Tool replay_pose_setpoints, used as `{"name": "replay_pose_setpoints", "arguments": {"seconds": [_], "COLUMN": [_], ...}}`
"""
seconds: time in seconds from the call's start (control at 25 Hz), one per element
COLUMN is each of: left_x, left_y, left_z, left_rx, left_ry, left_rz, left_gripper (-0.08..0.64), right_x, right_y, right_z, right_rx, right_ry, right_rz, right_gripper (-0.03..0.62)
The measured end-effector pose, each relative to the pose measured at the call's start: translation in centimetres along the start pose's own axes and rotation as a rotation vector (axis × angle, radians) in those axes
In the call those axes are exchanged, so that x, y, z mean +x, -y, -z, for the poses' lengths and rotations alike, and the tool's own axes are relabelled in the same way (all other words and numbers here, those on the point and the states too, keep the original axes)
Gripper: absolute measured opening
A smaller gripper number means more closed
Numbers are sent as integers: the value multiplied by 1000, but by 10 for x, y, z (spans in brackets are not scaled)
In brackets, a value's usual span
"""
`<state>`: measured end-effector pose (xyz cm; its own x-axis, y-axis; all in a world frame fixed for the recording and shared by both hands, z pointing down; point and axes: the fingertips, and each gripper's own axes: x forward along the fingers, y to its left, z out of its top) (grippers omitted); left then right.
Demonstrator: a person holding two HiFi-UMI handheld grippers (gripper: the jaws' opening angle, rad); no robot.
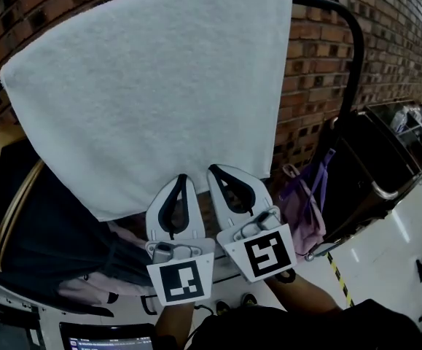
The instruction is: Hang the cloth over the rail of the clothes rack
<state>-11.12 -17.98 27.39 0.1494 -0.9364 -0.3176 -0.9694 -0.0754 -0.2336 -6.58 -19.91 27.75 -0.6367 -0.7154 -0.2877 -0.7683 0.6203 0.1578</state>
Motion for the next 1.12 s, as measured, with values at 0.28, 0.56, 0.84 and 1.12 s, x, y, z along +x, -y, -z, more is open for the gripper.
{"name": "replay_pose_setpoints", "arguments": {"seconds": [0.28,0.56,0.84,1.12], "left_x": [-2,-2,-1,1], "left_y": [-4,-2,2,6], "left_z": [6,13,15,14], "left_rx": [-32,-15,-12,0], "left_ry": [-10,-28,-29,-25], "left_rz": [-12,-10,-2,9], "left_gripper": [3,3,3,3], "right_x": [-3,-3,-3,-2], "right_y": [-9,-7,0,0], "right_z": [7,12,13,11], "right_rx": [-14,21,21,5], "right_ry": [-10,-12,-5,-2], "right_rz": [-7,-8,6,8], "right_gripper": [3,3,4,3]}}
